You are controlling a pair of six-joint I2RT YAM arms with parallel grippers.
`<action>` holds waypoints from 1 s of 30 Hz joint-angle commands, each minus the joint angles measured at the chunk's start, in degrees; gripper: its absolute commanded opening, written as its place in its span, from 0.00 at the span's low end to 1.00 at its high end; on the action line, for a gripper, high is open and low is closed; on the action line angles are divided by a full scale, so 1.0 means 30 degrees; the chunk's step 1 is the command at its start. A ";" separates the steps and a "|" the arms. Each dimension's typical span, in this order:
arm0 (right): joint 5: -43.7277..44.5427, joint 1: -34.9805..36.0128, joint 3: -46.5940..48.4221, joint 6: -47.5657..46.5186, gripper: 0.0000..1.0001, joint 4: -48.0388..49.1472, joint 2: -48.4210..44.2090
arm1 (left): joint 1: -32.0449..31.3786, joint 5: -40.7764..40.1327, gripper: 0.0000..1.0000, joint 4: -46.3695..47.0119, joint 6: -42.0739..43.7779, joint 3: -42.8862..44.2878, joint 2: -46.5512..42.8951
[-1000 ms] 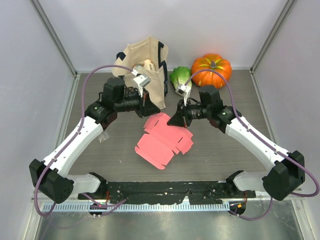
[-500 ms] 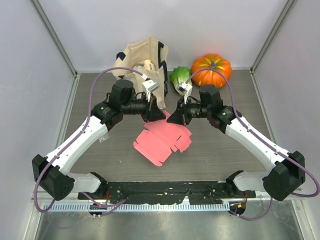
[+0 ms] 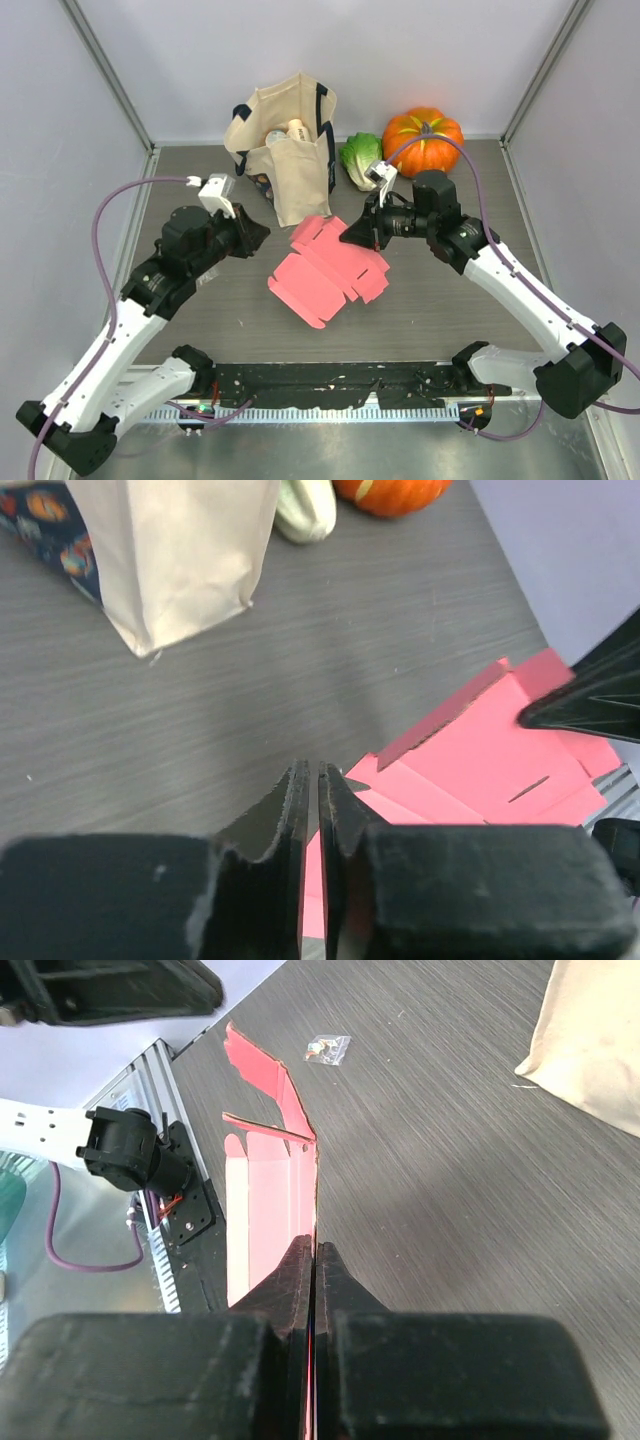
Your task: Fold the paper box
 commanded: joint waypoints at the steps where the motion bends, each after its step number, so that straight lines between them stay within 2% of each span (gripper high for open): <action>1: -0.0678 -0.0037 0.0180 0.0430 0.01 0.1152 -0.0258 | 0.0052 -0.0198 0.07 0.0057 -0.2018 -0.0605 0.1148; 7: -0.0972 -0.0065 0.0062 0.0695 0.01 0.1621 -0.0375 | 0.0023 0.1442 0.02 0.2455 -0.3221 -0.1805 0.1765; 15: -0.1177 -0.0066 0.0004 0.0782 0.01 0.1680 -0.0405 | 0.0052 0.3259 0.01 0.5444 -0.4189 -0.2831 0.2119; 24: -0.0474 -0.0037 -0.0230 0.2303 0.01 0.2908 -0.0054 | -0.0094 0.4754 0.00 0.6151 -0.5681 -0.3913 0.1210; 30: -0.0384 -0.0036 -0.0494 0.3154 0.01 0.3554 0.0386 | -0.0972 0.4082 0.00 0.6326 -0.6796 -0.4765 0.0068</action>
